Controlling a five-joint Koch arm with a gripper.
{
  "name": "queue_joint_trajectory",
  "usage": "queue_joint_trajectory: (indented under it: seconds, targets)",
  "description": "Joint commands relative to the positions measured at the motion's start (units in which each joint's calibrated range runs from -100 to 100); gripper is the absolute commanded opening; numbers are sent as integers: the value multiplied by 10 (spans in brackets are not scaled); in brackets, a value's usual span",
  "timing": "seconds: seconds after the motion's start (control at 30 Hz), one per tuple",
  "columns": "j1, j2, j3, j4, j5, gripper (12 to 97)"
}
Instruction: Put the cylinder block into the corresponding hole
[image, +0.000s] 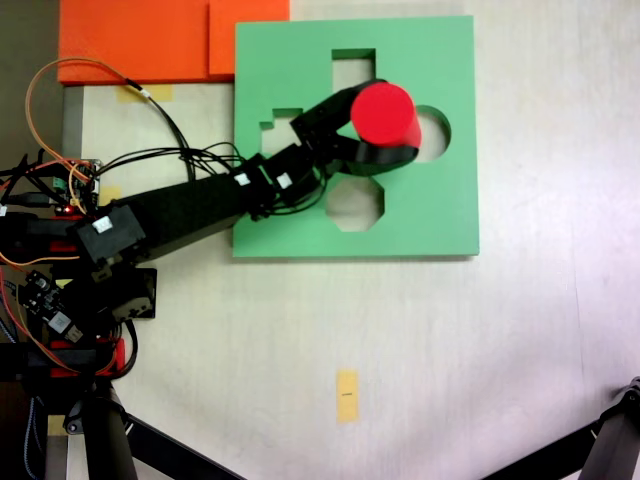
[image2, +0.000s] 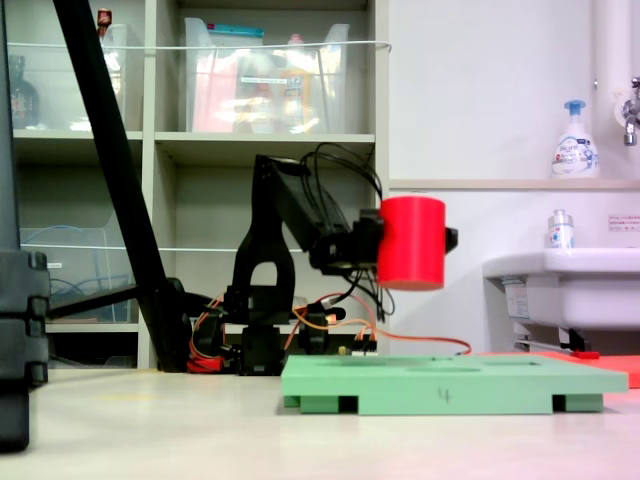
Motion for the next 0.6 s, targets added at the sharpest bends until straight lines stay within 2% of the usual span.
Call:
queue_joint_trajectory:
  seconds: [0.0,0.57]
  targets:
    - [4,-18,16,16,-7,351]
    - [3,60,36,31,-8,352]
